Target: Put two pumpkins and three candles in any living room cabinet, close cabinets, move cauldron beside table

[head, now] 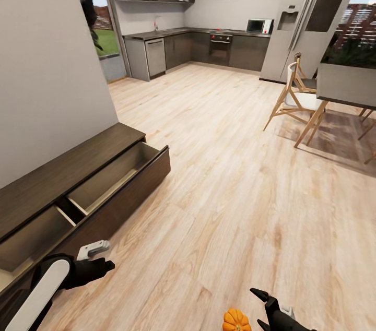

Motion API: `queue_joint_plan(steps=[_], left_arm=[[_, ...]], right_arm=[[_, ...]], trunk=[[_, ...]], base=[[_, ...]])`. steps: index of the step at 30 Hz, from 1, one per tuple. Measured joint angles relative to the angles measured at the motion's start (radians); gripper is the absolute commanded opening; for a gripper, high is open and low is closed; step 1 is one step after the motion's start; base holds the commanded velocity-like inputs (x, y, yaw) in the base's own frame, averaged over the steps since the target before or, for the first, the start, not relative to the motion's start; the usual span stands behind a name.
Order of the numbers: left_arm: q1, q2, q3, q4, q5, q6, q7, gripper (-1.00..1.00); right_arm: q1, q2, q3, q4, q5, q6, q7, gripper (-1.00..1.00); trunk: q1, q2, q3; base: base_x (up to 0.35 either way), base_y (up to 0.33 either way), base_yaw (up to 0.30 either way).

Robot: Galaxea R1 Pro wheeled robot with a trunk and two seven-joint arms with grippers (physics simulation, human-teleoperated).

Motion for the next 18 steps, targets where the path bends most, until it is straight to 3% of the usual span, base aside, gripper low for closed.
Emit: queue_joint_plan(steps=[5, 10, 14, 18], left_arm=[[0.000, 0.000, 0.000, -0.006, 0.000, 0.000, 0.000, 1.00], [0.001, 0.001, 0.004, -0.028, 0.000, 0.001, 0.002, 1.00], [0.001, 0.001, 0.004, -0.031, 0.002, 0.001, 0.002, 1.00], [0.002, 0.002, 0.007, -0.044, 0.004, 0.002, 0.002, 1.00]], right_arm=[[0.000, -0.008, -0.008, 0.035, -0.004, -0.032, -0.017, 1.00], [0.000, -0.009, -0.014, 0.193, -0.015, -0.163, -0.018, 1.00], [0.000, -0.009, -0.014, 0.220, -0.016, -0.256, -0.018, 1.00], [0.000, -0.008, -0.013, 0.229, -0.012, -0.348, -0.020, 1.00]], trunk=[[0.000, 0.000, 0.000], [0.000, 0.000, 0.000], [0.000, 0.000, 0.000], [0.015, -0.028, -0.012]], base=[[0.001, 0.000, 0.000], [0.000, 0.000, 0.000], [0.000, 0.000, 0.000], [0.000, 0.000, 0.000]])
